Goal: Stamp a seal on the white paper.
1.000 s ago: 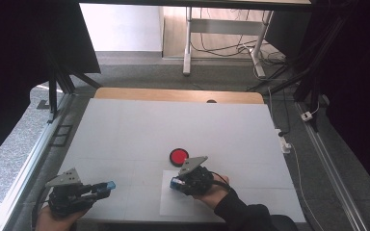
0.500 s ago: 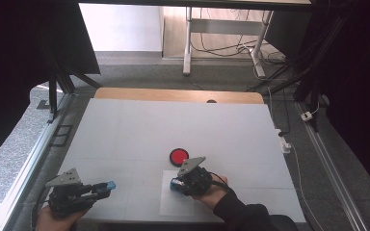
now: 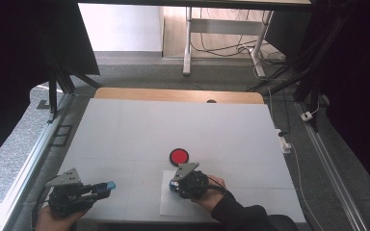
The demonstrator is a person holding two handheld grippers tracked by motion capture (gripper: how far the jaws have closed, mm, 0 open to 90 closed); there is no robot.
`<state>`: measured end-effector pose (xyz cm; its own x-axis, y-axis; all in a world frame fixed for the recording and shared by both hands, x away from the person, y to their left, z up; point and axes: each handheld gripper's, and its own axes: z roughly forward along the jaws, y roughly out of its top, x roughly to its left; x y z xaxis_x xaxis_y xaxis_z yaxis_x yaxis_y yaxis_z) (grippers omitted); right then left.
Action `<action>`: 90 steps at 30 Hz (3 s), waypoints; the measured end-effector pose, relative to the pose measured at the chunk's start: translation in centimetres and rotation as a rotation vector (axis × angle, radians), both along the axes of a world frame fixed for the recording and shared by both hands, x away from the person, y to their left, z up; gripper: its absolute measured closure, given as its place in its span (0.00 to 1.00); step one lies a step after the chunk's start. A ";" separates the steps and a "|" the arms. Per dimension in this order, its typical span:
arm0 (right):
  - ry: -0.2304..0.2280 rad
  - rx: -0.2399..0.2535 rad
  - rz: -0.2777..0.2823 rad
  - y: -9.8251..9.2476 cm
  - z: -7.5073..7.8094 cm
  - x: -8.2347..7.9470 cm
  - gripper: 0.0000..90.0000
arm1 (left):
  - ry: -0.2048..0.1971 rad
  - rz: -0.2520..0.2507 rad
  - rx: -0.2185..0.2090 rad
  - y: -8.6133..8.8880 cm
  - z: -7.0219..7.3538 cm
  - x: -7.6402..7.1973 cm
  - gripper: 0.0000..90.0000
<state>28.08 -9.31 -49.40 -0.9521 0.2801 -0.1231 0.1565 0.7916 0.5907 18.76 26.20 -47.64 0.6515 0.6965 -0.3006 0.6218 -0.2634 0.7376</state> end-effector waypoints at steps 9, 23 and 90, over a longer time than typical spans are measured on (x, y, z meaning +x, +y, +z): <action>0.083 0.060 -0.022 -0.8 -0.3 1.1 0.80 | 0.003 0.001 -0.002 0.0 0.0 0.0 0.76; 0.059 0.053 -0.016 -0.7 -0.3 0.8 0.80 | 0.006 -0.001 -0.002 0.0 0.0 0.1 0.76; 0.115 0.216 -0.041 -1.6 3.2 1.4 0.79 | 0.010 0.006 -0.013 0.1 0.0 0.1 0.76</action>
